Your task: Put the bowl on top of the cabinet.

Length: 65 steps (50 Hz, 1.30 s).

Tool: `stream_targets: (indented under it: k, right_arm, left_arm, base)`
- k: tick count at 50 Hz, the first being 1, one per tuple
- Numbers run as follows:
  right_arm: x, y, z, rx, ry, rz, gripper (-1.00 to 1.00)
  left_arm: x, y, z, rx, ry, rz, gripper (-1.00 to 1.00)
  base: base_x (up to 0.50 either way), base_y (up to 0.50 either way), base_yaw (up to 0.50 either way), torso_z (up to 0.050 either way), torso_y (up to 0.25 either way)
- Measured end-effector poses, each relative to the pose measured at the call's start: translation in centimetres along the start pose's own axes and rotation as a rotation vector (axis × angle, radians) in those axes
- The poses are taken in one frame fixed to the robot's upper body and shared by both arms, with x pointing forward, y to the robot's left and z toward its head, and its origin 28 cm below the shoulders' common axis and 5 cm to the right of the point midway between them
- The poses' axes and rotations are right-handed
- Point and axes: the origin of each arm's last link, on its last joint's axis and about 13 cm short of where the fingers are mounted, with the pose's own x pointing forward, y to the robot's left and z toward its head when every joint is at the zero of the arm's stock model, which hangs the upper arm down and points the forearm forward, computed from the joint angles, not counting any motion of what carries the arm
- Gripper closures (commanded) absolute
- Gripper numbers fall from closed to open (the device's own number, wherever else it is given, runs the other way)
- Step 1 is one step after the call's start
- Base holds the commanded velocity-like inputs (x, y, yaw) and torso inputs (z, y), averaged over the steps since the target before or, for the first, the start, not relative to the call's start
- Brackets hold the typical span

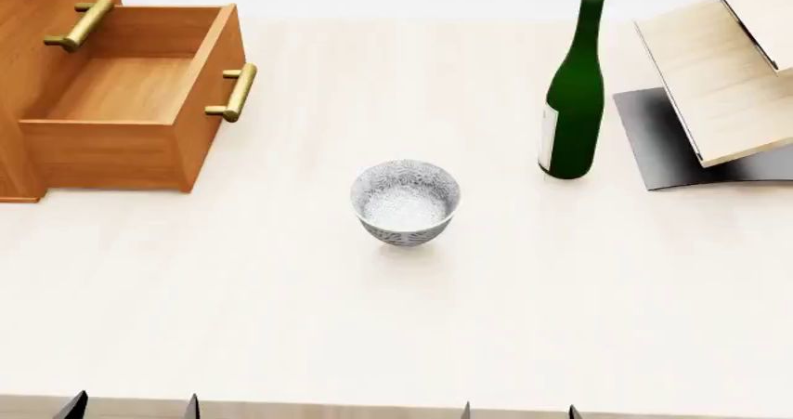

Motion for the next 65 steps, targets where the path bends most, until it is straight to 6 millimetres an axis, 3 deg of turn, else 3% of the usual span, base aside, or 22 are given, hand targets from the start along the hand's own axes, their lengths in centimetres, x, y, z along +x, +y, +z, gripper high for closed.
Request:
stream_targets:
  k: [37, 65]
  right_arm:
    - [-0.5, -0.3, 1.3, 0.043, -0.07, 0.009, -1.0]
    - [-1.2, -1.3, 9.1, 0.011, -0.32, 0.004, -1.0]
  left_arm:
    - [0.1, 0.2, 0.2, -0.028, 0.004, -0.001, -1.0]
    - [0.4, 1.1, 8.8, -0.078, -0.261, -0.023, -1.0]
  base:
    - [0.0, 0.0, 0.0, 0.0, 0.0]
    - [0.49, 0.0, 0.0, 0.0, 0.0]
